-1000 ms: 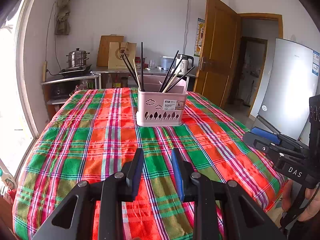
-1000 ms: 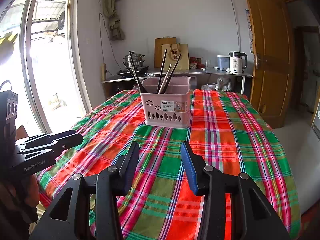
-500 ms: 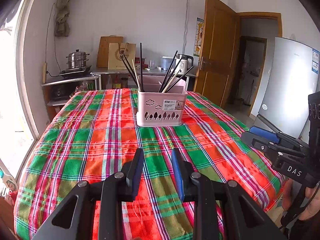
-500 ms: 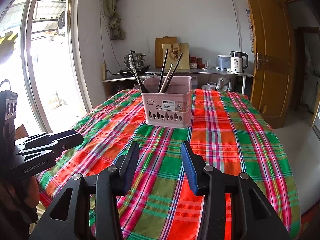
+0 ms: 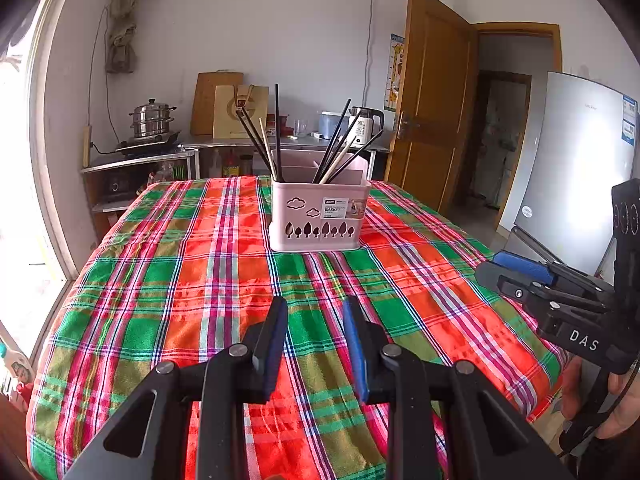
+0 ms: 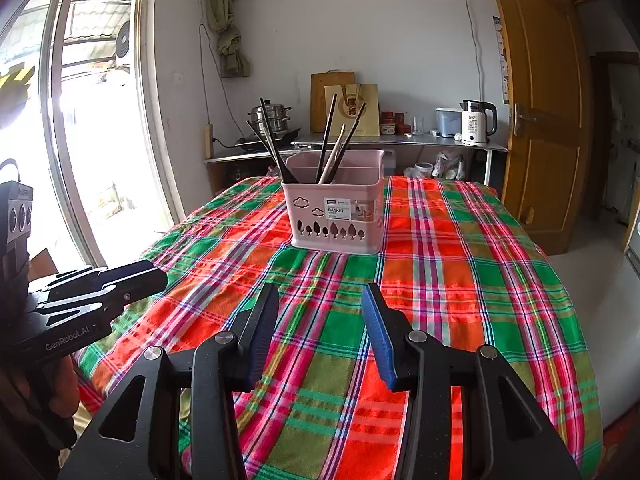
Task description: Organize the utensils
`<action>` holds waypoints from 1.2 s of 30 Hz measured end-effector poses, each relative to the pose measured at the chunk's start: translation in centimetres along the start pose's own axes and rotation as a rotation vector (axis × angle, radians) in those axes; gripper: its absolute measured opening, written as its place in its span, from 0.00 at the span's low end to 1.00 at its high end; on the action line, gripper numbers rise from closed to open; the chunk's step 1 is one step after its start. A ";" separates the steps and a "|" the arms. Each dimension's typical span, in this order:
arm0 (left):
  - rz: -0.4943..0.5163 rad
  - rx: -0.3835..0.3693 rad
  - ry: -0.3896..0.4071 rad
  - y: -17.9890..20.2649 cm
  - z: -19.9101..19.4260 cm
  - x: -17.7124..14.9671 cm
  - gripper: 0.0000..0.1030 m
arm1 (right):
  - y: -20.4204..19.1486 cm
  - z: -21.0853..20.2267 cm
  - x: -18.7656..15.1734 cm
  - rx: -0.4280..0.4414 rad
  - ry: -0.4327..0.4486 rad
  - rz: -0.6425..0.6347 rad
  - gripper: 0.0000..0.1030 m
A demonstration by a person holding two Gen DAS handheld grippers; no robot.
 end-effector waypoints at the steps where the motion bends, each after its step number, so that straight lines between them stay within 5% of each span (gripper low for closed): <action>1: -0.001 0.000 0.000 0.0 0.0 0.0 0.27 | 0.0 0.0 0.0 0.000 0.000 -0.002 0.43; 36: 0.012 0.006 0.007 0.2 -0.1 -0.4 0.27 | -0.1 0.2 0.1 0.000 -0.005 -0.008 0.43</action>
Point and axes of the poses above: each gripper's, at about its wrist camera, not at the fingertips, and z roughly the way its jaws point, y to its right, x to its top, the point moved 7 cm from there along z, roughly the way its jaws point, and after that the axes turned 11 degrees about -z, right-handed, at the moved point
